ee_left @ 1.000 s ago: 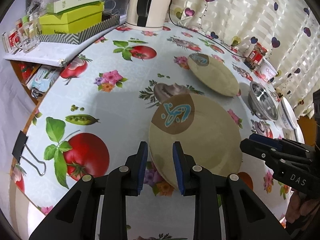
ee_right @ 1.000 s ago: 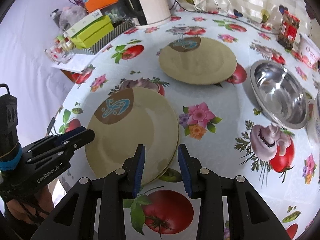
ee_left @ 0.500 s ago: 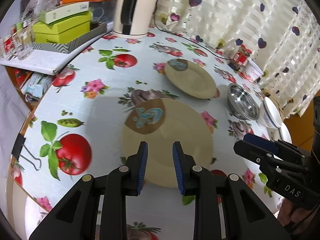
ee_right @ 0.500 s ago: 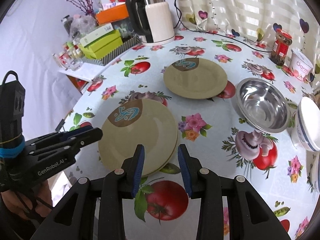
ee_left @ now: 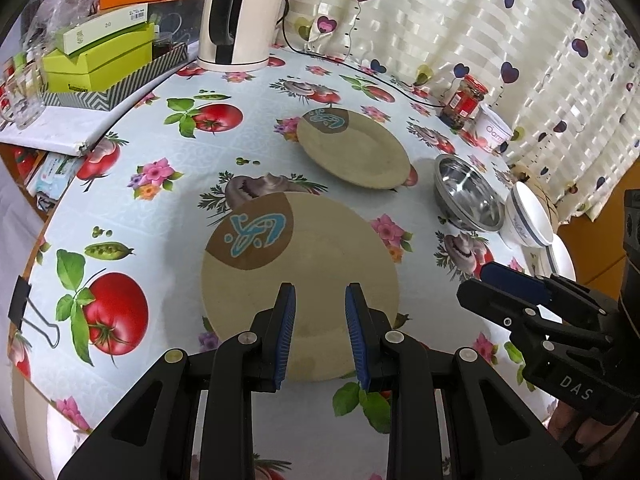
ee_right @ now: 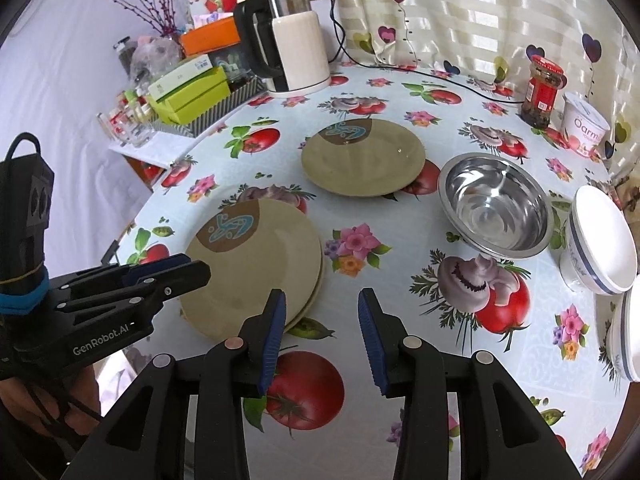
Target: Organize plates and bowls
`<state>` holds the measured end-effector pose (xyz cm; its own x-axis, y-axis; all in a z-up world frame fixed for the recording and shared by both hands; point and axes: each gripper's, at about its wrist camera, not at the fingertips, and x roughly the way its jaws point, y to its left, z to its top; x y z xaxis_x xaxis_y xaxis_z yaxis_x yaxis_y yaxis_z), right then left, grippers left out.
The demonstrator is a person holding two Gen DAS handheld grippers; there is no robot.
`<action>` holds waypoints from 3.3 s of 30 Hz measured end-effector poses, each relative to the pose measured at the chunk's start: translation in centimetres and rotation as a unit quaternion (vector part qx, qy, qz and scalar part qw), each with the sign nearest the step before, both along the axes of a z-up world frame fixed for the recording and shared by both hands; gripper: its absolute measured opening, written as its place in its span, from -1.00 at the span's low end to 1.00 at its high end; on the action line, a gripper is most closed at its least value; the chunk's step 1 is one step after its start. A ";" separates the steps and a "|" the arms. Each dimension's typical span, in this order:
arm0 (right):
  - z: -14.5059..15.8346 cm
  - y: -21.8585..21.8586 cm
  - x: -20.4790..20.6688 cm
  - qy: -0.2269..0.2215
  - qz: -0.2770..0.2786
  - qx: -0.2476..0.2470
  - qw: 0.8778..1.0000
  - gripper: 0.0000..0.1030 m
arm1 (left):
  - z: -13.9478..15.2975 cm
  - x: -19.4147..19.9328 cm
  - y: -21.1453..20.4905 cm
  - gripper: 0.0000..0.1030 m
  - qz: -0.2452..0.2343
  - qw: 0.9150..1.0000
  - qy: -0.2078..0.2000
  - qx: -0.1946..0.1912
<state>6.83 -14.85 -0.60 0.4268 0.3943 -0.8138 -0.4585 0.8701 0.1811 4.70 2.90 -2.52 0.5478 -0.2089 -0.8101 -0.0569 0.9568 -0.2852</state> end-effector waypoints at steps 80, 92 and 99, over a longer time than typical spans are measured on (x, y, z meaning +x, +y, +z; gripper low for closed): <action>-0.2 1.3 17.3 0.014 -0.008 -0.047 0.999 -0.15 | -0.9 15.6 2.1 -0.47 0.021 1.000 0.007 -0.015; -1.8 1.5 20.4 0.050 0.001 -0.056 0.997 -0.15 | -2.5 17.4 2.8 -0.47 0.029 0.999 0.028 -0.032; -3.1 1.6 22.2 0.082 0.000 -0.065 0.995 -0.16 | -3.4 18.2 2.8 -0.47 0.032 0.998 0.040 -0.039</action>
